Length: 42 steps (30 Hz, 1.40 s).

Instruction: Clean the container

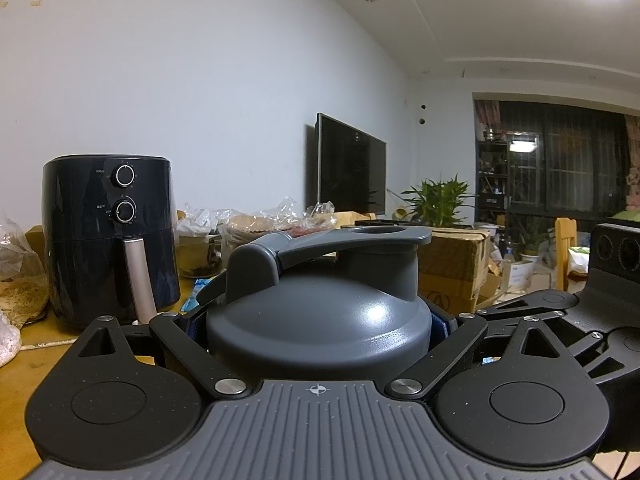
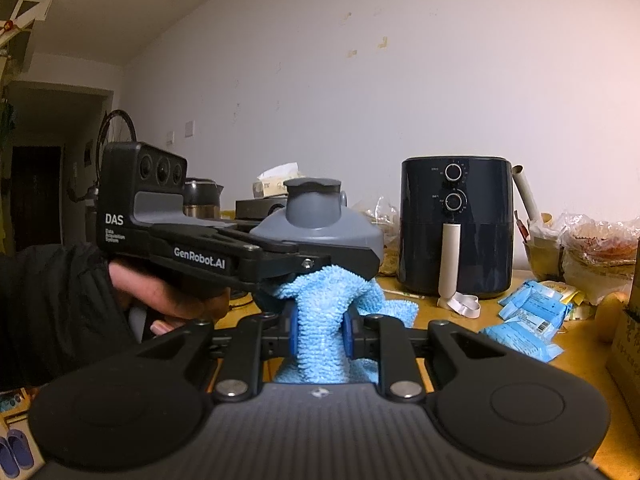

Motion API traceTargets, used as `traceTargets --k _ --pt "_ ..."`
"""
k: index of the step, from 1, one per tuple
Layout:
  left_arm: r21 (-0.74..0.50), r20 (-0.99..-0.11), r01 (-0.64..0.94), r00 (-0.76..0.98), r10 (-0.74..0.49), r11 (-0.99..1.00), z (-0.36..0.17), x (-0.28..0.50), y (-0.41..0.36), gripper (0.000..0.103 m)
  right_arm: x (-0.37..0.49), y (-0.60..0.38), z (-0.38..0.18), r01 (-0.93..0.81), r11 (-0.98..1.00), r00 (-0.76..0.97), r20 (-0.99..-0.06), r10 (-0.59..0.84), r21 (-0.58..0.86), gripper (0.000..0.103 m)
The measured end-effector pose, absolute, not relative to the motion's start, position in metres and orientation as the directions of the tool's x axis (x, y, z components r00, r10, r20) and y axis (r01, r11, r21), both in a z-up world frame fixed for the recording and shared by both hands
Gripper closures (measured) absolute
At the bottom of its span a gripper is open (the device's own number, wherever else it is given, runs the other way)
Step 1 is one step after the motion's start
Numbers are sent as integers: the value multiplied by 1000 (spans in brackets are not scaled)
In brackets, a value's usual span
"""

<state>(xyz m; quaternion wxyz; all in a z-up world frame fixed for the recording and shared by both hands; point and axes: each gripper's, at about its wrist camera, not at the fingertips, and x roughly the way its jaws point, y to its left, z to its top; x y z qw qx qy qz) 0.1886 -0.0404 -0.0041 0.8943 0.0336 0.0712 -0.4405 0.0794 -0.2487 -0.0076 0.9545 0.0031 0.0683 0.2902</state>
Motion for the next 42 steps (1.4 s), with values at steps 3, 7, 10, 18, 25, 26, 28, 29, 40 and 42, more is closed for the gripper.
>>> traceTargets --k 3,7,10,18,25,26,28,29,40,42 --pt "-2 -157 793 602 -783 609 -4 188 -40 8 80 -249 -8 -556 830 818 -147 555 41 88" --pt "0 -156 793 601 -784 609 -4 186 -40 8 82 -247 -11 -559 829 813 -178 555 31 89" --pt "0 -156 793 601 -784 609 -4 187 -40 8 84 -246 -14 -562 827 806 -207 554 27 88" --pt "0 -155 794 601 -784 608 -4 186 -40 8 88 -242 -27 -568 823 789 -283 546 3 88" --pt "0 -154 794 601 -784 608 -6 184 -39 8 95 -239 -38 -574 819 770 -340 540 0 88" --pt "0 -154 794 601 -784 608 -7 185 -39 8 96 -239 -40 -575 818 767 -347 540 2 88" --pt "0 -154 794 601 -784 608 -6 184 -40 8 99 -238 -44 -577 817 759 -365 539 5 88" --pt "1 -154 794 601 -784 608 -5 183 -40 8 100 -237 -46 -578 816 755 -375 538 7 88" --pt "0 -151 794 601 -785 608 -7 182 -41 8 111 -231 -64 -584 811 716 -459 525 16 88" --pt "0 -151 793 602 -784 609 -7 182 -41 8 113 -231 -67 -584 811 709 -472 523 21 88"
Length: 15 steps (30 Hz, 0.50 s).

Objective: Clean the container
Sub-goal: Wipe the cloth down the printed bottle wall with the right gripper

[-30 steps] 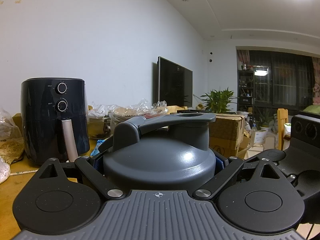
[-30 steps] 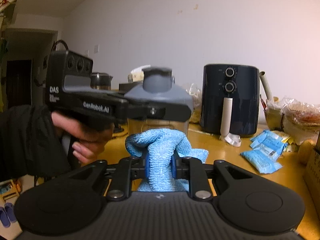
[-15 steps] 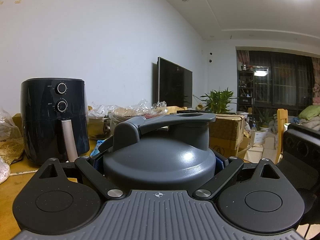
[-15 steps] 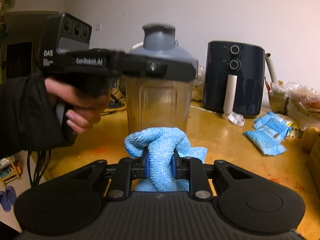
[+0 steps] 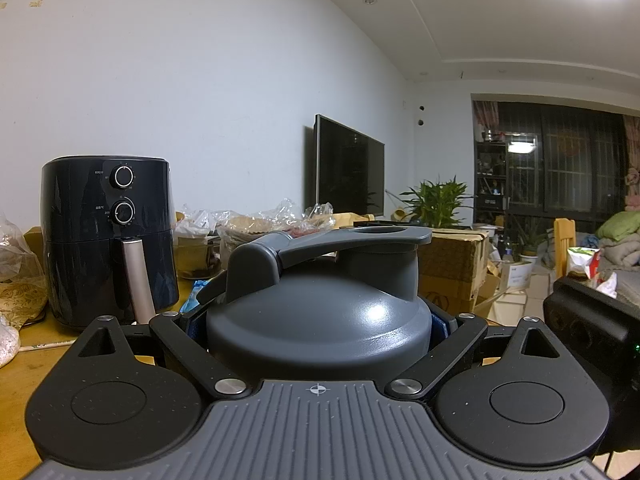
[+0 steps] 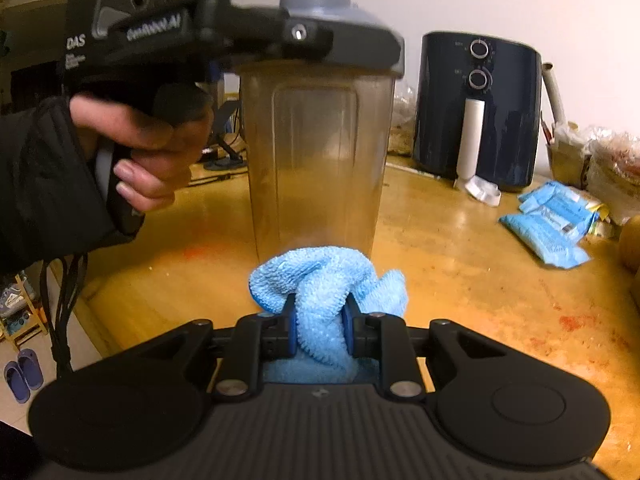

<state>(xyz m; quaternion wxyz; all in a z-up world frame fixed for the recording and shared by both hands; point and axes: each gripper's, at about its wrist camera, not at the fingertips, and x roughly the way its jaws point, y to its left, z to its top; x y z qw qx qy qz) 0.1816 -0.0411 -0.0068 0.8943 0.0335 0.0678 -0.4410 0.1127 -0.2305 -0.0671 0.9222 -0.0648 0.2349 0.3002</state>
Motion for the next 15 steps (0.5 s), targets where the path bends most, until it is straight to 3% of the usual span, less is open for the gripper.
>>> traceTargets --k 15 --pt "0 -152 791 604 -782 612 -5 179 -39 8 116 -232 -71 -578 814 698 -487 526 51 87"
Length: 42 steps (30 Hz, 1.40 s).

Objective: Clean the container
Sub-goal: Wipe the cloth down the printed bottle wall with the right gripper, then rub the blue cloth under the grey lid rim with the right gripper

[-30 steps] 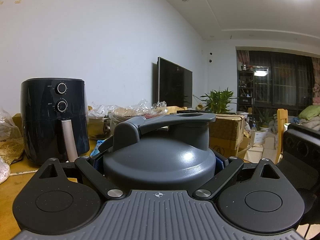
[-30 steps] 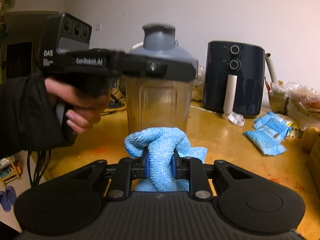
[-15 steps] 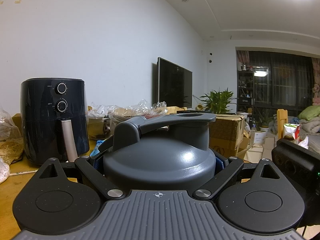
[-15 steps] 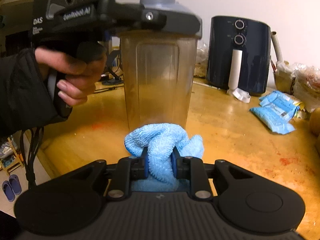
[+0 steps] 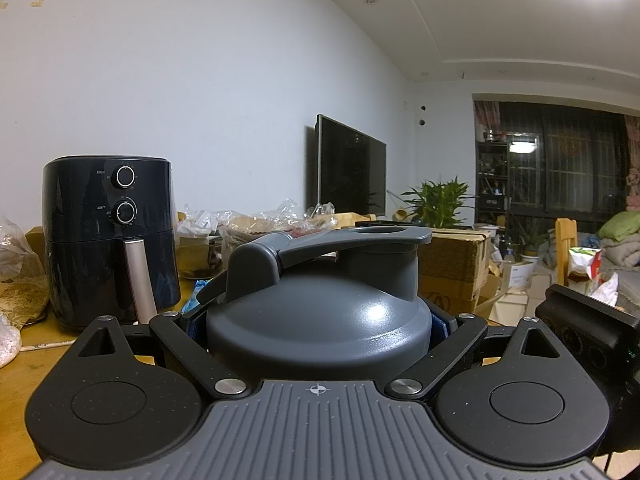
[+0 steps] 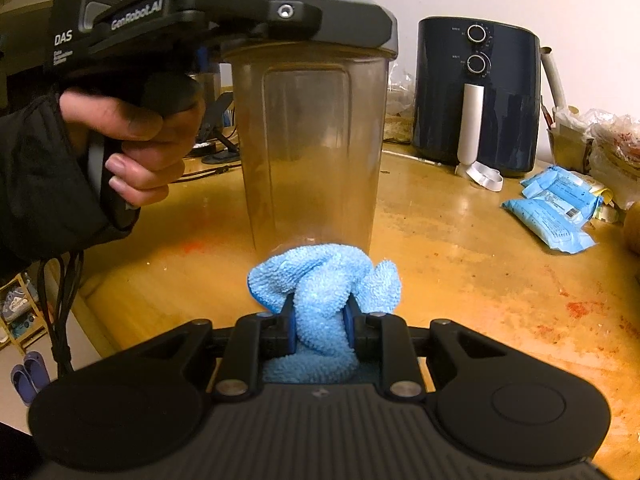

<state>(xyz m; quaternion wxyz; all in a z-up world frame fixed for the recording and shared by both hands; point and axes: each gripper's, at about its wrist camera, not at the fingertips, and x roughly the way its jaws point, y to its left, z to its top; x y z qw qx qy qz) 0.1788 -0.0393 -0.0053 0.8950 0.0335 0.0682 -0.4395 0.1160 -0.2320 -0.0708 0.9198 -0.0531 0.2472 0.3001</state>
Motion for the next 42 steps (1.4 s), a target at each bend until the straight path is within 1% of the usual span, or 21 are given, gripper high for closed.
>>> traceTargets --k 8,17,30,35,42 --pt "-2 -150 794 601 -785 608 -5 180 -37 8 115 -240 -70 -576 811 708 -430 559 106 87" --pt "-2 -150 794 601 -785 608 -5 182 -38 8 107 -244 -56 -577 810 743 -345 573 102 87" --pt "-3 -154 793 601 -784 609 -5 183 -38 8 92 -253 -27 -568 817 803 -151 577 99 87" --pt "-2 -155 793 602 -783 610 -4 183 -37 8 86 -257 -19 -568 816 816 -58 576 109 86" --pt "-1 -154 791 604 -782 611 -4 183 -38 8 86 -258 -19 -563 819 820 -52 571 113 86"
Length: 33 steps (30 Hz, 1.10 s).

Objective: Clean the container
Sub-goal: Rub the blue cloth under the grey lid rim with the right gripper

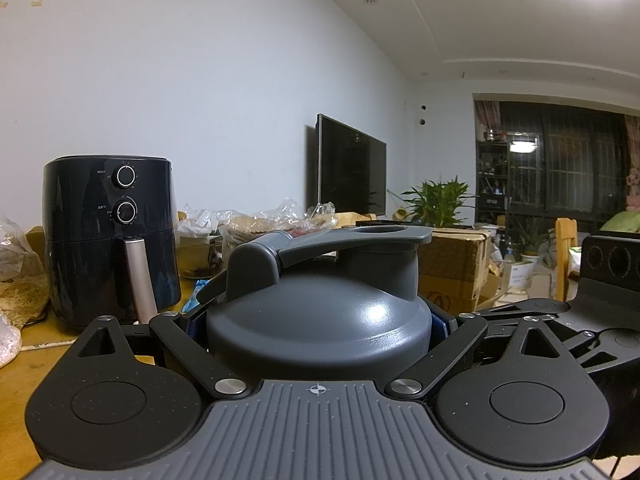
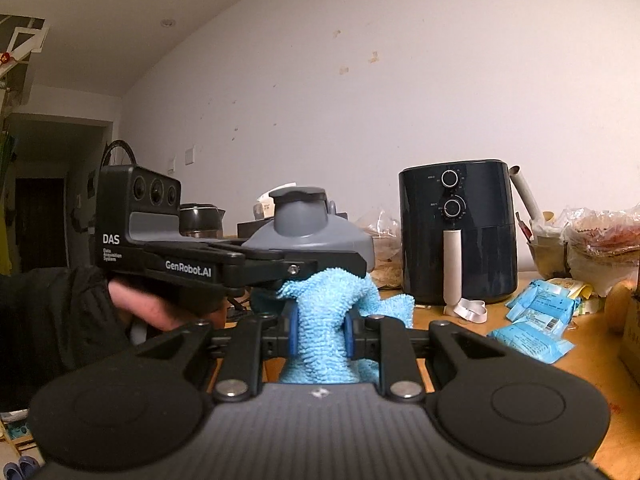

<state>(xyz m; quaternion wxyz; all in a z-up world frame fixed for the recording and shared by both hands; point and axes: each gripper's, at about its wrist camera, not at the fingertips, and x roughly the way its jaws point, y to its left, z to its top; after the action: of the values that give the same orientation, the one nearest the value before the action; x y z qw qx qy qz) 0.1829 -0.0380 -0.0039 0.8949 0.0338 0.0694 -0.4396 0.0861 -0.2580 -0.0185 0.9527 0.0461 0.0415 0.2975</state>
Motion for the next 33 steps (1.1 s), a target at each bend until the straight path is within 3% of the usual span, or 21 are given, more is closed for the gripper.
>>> traceTargets --k 33 --pt "4 -154 787 610 -777 617 -4 182 -39 7 55 -285 -22 -532 841 839 -76 539 101 88"
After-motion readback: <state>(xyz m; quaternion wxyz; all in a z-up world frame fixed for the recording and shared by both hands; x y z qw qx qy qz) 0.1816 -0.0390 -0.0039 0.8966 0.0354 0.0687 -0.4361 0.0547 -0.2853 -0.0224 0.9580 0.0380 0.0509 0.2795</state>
